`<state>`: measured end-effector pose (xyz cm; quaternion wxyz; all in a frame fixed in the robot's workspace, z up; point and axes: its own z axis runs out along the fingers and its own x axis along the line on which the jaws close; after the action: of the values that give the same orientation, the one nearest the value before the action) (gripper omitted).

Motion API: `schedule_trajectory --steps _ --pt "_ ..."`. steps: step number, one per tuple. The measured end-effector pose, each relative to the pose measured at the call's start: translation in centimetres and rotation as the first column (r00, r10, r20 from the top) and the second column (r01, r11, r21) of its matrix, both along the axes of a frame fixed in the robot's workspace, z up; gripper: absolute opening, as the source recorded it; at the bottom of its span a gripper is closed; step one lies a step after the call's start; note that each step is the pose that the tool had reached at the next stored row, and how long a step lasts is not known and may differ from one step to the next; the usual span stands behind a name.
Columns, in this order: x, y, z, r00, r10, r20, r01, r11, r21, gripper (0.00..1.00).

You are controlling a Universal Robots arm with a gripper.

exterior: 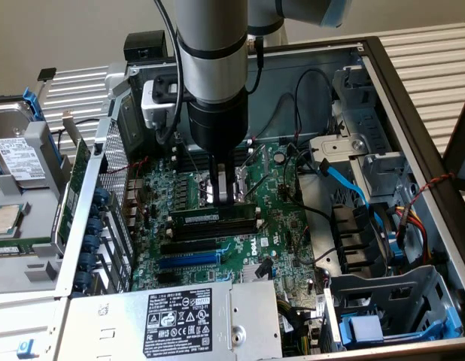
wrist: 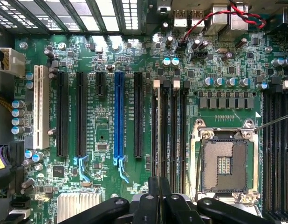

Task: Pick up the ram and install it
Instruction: 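Insert the ram into the slot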

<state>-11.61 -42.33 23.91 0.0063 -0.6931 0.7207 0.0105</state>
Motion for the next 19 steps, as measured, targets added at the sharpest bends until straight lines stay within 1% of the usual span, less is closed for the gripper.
schedule_trajectory --steps 3,10,15,19 --pt "-0.13 0.0 -0.04 1.0 0.0 0.0046 0.0 1.0 0.0 0.13" --pt "-0.18 0.0 -0.28 1.0 0.0 0.0071 0.0 1.0 -0.0008 0.13" --pt "-0.25 0.0 -0.34 1.0 0.0 0.0099 0.0 1.0 -0.0013 0.13" --pt "-0.26 -0.01 -0.39 0.9999 0.0 0.0103 0.0 1.0 -0.0015 0.13"
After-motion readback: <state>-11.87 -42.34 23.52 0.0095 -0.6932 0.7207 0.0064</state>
